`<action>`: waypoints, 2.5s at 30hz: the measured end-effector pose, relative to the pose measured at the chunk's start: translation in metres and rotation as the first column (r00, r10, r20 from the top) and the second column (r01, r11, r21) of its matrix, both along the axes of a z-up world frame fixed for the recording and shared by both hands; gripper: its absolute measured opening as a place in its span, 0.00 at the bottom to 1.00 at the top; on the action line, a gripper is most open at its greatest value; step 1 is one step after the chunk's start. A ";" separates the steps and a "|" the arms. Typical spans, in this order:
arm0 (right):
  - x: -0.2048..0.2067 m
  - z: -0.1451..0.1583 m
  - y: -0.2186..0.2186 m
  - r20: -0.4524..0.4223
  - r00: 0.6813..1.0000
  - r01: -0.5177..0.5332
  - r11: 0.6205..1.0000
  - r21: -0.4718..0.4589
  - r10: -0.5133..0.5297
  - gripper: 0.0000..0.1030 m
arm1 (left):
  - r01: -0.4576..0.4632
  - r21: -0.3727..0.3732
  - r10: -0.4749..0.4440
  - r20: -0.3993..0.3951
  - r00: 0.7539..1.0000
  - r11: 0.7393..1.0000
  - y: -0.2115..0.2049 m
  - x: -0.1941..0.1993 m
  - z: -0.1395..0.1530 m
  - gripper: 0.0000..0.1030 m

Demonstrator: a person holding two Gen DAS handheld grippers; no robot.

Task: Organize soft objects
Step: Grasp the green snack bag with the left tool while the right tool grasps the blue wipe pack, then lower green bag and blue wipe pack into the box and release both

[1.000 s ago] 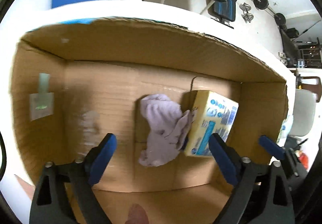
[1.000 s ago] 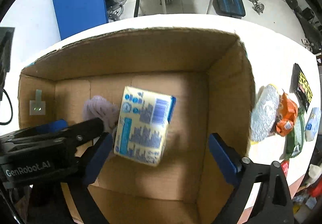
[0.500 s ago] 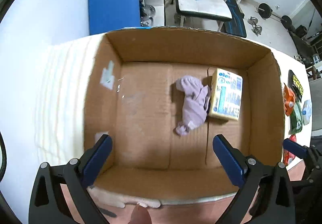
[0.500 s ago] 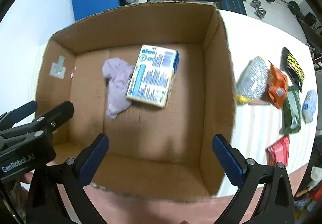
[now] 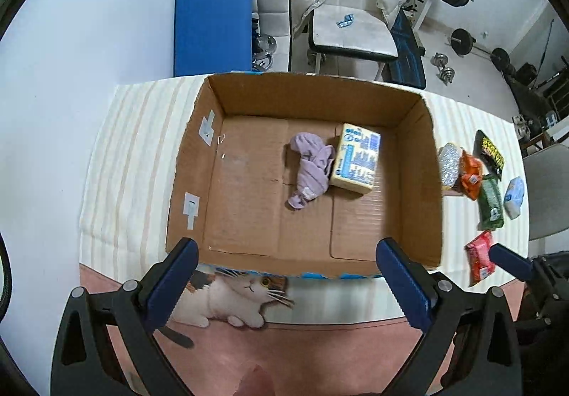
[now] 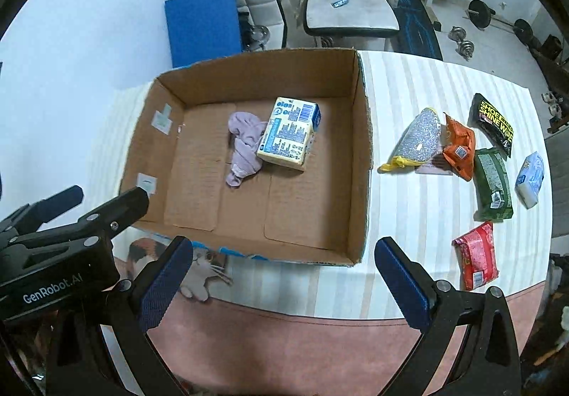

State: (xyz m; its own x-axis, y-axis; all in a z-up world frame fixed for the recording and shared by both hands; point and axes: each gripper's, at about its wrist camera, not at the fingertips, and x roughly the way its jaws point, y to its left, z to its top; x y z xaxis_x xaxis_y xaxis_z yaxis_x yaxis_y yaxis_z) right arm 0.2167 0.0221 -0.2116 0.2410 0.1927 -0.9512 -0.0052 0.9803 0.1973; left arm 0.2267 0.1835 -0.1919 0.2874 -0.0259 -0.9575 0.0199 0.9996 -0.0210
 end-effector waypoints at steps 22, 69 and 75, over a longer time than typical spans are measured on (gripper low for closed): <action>0.004 -0.041 -0.404 -0.087 0.859 0.498 0.863 -0.085 -0.505 1.00 | 0.322 -0.242 -0.383 -0.276 0.881 0.915 -0.365 0.079 -0.084 0.99; 0.011 0.022 -0.206 -0.041 0.987 0.160 0.962 0.222 -0.155 0.40 | 0.217 -0.139 -0.229 -0.079 0.970 0.966 -0.151 0.053 0.014 0.28; 0.028 0.011 -0.078 -0.059 0.998 0.036 0.970 0.242 -0.023 0.40 | 0.101 -0.051 -0.106 -0.111 0.988 0.994 -0.045 0.071 -0.009 0.28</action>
